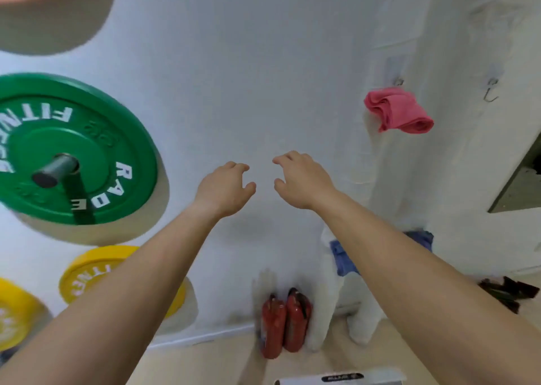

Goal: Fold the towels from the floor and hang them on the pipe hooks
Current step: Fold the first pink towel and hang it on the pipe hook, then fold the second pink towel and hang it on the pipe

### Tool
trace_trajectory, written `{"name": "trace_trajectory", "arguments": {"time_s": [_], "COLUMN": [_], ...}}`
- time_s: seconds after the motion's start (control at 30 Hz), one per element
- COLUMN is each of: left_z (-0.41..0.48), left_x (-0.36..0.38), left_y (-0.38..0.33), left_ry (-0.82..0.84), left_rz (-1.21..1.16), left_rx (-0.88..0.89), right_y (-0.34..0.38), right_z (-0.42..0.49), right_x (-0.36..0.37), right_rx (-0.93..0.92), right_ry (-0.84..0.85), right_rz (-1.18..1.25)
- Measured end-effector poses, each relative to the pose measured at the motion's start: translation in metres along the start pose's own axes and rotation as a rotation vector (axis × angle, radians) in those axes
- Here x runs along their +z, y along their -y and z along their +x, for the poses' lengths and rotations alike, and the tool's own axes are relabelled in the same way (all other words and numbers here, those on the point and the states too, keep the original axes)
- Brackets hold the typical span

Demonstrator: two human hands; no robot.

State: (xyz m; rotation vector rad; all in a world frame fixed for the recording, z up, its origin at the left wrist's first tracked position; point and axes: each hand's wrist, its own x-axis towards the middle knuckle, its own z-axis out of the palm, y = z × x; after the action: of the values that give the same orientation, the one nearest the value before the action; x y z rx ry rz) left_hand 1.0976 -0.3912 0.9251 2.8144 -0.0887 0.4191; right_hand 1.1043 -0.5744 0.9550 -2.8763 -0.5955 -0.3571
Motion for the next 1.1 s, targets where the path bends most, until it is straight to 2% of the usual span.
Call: {"name": "trace_trajectory", "arguments": {"time_s": [0.17, 0.37, 0.57, 0.77, 0.87, 1.1], "left_z": [-0.098, -0.21, -0.353, -0.515, -0.591, -0.759], "left_x": [0.005, 0.014, 0.045, 0.07, 0.072, 0.071], "left_y": [0.105, 0.2, 0.282, 0.323, 0.337, 0.38], "left_ry": [0.138, 0.246, 0.33, 0.458, 0.454, 0.418], "left_rz": [0.053, 0.029, -0.014, -0.051, -0.097, -0.224], "left_rx": [-0.145, -0.356, -0.691, -1.043, -1.193, -1.38], "right_y": [0.109, 0.226, 0.332, 0.411, 0.45, 0.548], "right_z": [-0.032, -0.062, -0.111, -0.199, -0.242, -0.349], "right_x": [0.072, 0.152, 0.252, 0.332, 0.358, 0.422], "right_rx": [-0.075, -0.259, -0.507, -0.647, -0.69, -0.7], "right_ry": [0.193, 0.382, 0.609, 0.84, 0.931, 1.052], "right_rz": [-0.007, 0.001, 0.048, 0.088, 0.087, 0.099]}}
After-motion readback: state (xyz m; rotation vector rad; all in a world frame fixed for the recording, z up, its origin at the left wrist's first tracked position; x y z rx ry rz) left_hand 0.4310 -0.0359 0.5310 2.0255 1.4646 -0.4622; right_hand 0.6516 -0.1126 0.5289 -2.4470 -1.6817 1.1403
